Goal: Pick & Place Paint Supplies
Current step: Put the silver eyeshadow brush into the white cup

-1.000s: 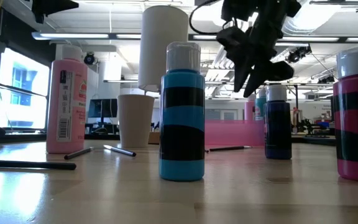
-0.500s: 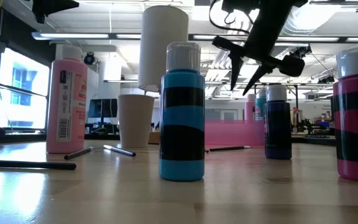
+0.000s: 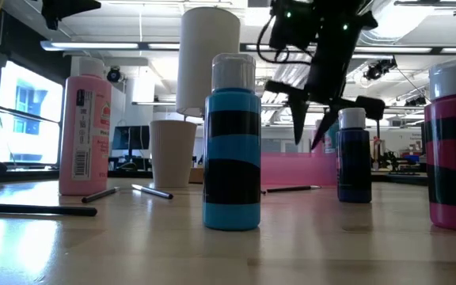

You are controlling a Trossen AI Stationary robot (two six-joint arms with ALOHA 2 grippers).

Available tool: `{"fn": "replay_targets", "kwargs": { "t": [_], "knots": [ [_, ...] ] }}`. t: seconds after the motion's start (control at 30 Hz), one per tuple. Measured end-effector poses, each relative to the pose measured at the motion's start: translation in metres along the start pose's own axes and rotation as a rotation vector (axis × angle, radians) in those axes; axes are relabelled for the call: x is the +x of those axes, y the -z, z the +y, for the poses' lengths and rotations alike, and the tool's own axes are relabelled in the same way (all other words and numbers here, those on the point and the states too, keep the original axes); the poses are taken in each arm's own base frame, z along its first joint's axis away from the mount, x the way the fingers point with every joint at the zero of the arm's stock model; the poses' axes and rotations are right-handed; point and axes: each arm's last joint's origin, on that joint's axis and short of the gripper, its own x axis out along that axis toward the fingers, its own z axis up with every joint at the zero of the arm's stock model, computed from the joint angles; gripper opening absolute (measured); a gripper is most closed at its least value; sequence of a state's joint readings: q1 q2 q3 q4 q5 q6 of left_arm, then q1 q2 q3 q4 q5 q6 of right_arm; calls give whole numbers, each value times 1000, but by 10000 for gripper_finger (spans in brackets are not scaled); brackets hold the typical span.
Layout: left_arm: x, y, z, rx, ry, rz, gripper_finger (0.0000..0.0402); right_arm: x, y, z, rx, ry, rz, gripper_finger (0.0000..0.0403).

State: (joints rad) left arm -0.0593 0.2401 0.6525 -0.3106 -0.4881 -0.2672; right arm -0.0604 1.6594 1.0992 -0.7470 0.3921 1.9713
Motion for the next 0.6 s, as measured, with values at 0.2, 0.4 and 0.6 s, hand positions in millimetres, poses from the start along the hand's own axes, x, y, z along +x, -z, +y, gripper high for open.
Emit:
{"fn": "replay_targets", "kwargs": {
  "t": [0.2,0.4,0.6],
  "knots": [
    [0,0,0,0,0,0,261,15,3,-5,-35,59,-68,121],
    [0,0,0,0,-1,0,261,25,7,-6,-47,86,-93,121],
    [0,0,0,1,-2,0,261,38,14,-9,-42,135,-59,121]
  ]
}}
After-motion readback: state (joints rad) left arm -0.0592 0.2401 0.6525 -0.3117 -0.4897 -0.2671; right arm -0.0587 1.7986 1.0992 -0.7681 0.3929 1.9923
